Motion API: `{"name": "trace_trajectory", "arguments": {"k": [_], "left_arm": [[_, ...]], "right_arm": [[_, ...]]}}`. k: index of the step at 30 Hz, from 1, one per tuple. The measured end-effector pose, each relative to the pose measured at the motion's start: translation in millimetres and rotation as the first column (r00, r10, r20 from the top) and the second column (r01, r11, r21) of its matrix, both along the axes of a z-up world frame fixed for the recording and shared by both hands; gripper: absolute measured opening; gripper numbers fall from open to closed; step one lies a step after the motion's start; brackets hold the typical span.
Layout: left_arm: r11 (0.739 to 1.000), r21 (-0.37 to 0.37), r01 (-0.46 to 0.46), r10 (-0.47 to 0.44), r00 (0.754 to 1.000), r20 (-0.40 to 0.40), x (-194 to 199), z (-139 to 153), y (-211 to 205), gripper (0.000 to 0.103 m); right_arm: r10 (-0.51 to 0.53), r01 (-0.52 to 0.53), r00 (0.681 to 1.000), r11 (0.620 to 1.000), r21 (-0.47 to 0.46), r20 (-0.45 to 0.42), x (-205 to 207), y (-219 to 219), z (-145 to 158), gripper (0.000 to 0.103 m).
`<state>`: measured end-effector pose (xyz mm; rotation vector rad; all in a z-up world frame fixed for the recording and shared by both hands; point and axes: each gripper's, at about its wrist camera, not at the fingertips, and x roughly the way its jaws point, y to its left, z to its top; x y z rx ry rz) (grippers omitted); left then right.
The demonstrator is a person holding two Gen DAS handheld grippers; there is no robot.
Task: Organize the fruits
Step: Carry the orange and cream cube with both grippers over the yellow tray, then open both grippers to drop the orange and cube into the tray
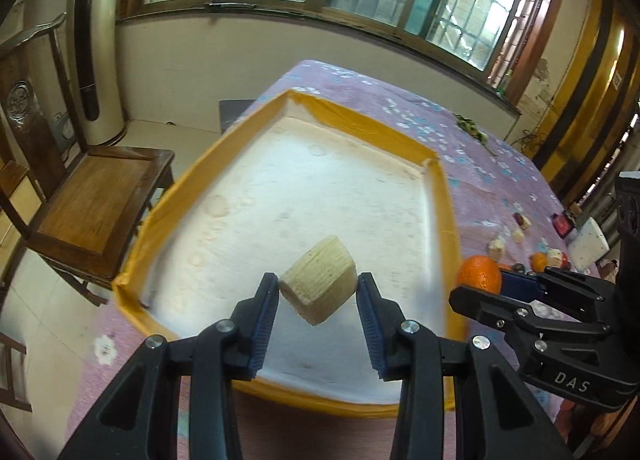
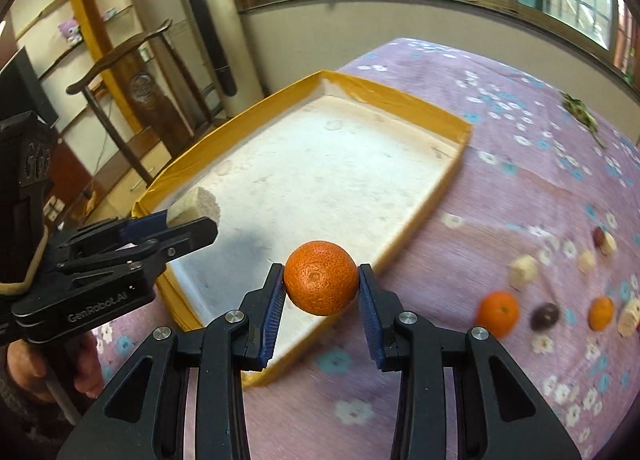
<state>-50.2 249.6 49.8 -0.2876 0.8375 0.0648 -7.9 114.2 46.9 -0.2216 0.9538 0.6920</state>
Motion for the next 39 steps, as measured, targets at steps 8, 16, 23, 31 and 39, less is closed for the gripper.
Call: {"name": "trace_trajectory", "arguments": {"k": [8, 16, 23, 31, 39], "left_arm": [[0.999, 0.024, -0.043, 0.044, 0.999, -0.030, 4, -15, 33, 0.043], [0.992, 0.121, -0.024, 0.028, 0.999, -0.034, 6, -21, 35, 0.043], [0.977, 0.213, -0.006, 0.017, 0.999, -0.047, 9, -25, 28, 0.044], [0.973, 0.229, -0.035, 0.044, 0.998, -0.034, -1, -17, 29, 0.060], [0.976, 0.201, -0.086, 0.090, 0.996, -0.013, -18, -3, 24, 0.067]], "right_arm": [[0.044, -0.045, 0.998, 0.999, -0.026, -0.053, 1, 37, -23, 0.035], [0.031, -0.035, 0.996, 0.998, -0.049, -0.079, 7, 45, -35, 0.035], [0.031, -0.035, 0.998, 0.997, -0.066, -0.060, 4, 45, -33, 0.040], [0.039, -0.040, 0.999, 0.997, -0.060, -0.018, -13, 31, -18, 0.043], [-0.018, 0.018, 1.000, 1.000, -0.011, 0.020, -34, -14, 3, 0.056]]}}
